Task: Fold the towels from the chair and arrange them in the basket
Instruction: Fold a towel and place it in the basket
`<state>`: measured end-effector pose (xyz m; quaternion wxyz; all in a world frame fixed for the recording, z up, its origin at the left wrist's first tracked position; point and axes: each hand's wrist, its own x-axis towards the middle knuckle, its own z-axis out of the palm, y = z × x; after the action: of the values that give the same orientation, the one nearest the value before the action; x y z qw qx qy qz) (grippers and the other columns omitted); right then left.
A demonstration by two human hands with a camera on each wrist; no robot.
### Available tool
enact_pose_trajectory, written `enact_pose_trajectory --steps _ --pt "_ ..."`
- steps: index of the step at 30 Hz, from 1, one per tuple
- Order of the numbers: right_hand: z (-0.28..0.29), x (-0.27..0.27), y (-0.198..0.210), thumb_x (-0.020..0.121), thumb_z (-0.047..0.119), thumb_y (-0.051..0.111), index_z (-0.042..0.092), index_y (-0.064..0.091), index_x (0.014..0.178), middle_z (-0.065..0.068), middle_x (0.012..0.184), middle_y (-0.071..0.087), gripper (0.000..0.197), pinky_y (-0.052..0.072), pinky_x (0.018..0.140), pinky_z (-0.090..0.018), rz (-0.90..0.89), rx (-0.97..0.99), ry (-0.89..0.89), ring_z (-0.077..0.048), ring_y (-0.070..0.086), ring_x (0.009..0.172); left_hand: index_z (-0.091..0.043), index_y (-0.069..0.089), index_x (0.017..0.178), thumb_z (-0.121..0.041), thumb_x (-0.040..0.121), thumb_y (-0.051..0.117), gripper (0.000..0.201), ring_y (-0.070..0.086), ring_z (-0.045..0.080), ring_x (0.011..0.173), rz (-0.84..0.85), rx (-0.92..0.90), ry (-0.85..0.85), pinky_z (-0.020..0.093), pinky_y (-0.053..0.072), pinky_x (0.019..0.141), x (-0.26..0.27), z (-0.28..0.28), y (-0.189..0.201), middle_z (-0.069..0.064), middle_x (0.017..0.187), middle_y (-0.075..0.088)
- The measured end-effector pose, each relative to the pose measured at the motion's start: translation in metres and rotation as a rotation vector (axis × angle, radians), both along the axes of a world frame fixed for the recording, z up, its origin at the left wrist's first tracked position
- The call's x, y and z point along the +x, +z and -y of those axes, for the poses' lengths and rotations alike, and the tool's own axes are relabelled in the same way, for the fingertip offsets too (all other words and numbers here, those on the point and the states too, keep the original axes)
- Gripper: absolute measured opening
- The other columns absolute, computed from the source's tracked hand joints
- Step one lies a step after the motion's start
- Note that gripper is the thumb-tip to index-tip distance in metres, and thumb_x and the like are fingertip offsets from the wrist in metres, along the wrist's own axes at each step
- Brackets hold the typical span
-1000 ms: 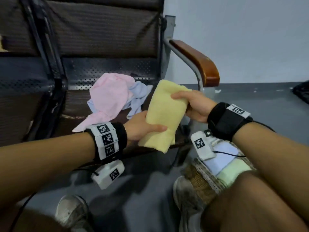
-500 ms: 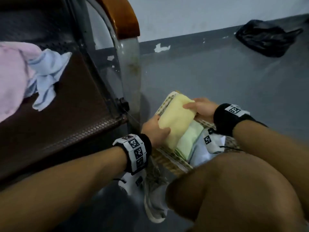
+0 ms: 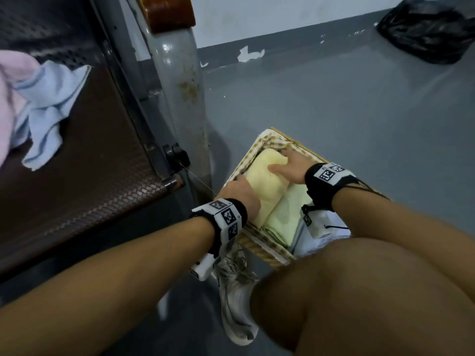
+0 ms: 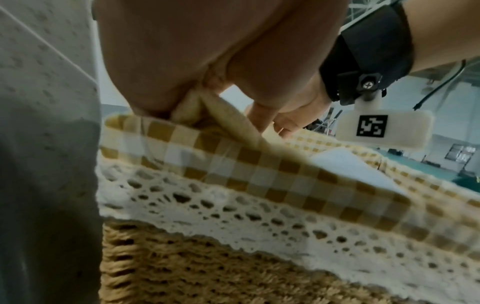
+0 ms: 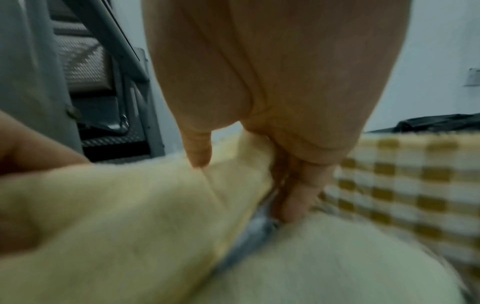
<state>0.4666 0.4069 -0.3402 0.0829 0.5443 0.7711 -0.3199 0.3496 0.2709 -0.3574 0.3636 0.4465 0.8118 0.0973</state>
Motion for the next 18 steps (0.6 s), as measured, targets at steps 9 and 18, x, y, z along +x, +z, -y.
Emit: enact_pose_trajectory --steps 9,18 --pt "0.048 -0.083 0.111 0.097 0.035 0.057 0.017 0.069 0.121 -0.006 0.121 0.069 0.033 0.048 0.100 -0.034 0.062 -0.003 0.432 -0.024 0.064 0.110 -0.021 0.067 0.106 -0.037 0.087 0.059 0.026 0.064 0.027 0.103 -0.054 0.289 -0.179 0.037 0.053 0.090 -0.080 0.044 0.105 0.005 0.109 0.069" --pt "0.160 -0.248 0.186 0.099 0.017 0.053 0.013 0.065 0.111 -0.007 0.090 0.067 0.018 0.046 0.065 -0.025 -0.211 -0.203 0.590 -0.018 0.059 0.074 -0.025 0.068 0.099 -0.029 0.089 0.060 0.014 0.064 0.018 0.100 -0.217 0.353 0.068 0.030 0.050 0.088 -0.231 0.174 0.183 -0.001 0.104 0.072"
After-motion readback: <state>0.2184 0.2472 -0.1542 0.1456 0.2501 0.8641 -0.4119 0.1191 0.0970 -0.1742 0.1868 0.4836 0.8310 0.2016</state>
